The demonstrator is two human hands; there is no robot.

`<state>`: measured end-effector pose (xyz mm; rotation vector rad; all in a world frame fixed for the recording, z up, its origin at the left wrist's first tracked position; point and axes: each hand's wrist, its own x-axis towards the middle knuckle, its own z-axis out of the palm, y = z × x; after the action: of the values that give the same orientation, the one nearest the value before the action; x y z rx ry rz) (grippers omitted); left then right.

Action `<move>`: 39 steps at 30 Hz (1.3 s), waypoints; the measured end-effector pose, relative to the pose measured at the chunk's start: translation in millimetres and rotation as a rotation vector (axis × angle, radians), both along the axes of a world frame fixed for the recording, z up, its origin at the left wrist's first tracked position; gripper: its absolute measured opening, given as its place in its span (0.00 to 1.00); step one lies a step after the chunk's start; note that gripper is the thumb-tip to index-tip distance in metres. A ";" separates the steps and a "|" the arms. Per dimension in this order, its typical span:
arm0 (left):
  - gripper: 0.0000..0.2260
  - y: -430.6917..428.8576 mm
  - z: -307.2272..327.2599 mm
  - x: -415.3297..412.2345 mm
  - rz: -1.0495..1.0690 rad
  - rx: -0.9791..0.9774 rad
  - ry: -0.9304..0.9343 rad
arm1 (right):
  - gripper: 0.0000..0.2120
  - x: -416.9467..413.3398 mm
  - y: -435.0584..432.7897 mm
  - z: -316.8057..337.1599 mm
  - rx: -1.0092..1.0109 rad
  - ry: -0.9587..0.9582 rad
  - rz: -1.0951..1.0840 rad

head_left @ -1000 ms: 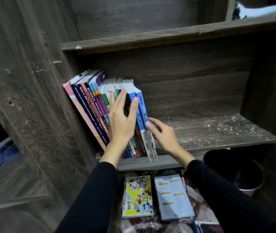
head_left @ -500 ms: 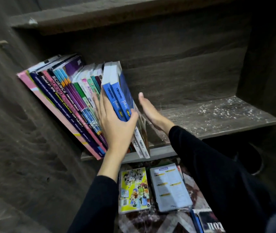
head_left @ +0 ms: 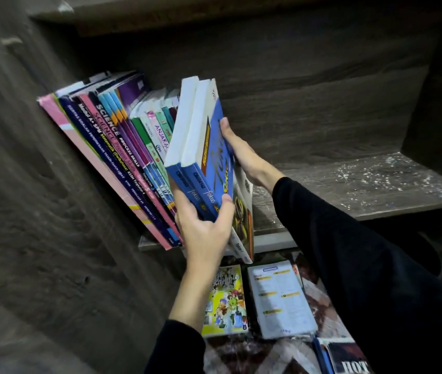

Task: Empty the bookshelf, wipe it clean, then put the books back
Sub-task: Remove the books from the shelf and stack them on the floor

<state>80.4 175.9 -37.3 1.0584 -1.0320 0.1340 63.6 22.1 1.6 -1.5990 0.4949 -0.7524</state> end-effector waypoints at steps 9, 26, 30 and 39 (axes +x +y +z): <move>0.20 16.6 0.1 -28.8 0.102 -0.059 0.382 | 0.26 -12.9 29.6 -9.4 0.165 -0.167 -0.262; 0.11 73.3 -2.6 -31.4 -0.313 0.188 0.733 | 0.38 -132.6 84.8 -39.1 0.027 -0.062 -0.597; 0.22 81.0 -32.7 -18.1 -0.432 0.383 0.927 | 0.42 -145.0 107.5 -59.9 -0.075 0.113 -0.752; 0.23 114.9 -148.2 11.9 -0.553 0.630 1.219 | 0.40 -131.4 147.6 -148.7 -0.194 0.408 -0.789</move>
<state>92.3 290.9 -185.6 1.0838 -0.1723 -1.2179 -67.8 169.7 -147.1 -1.7419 1.4371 -1.0751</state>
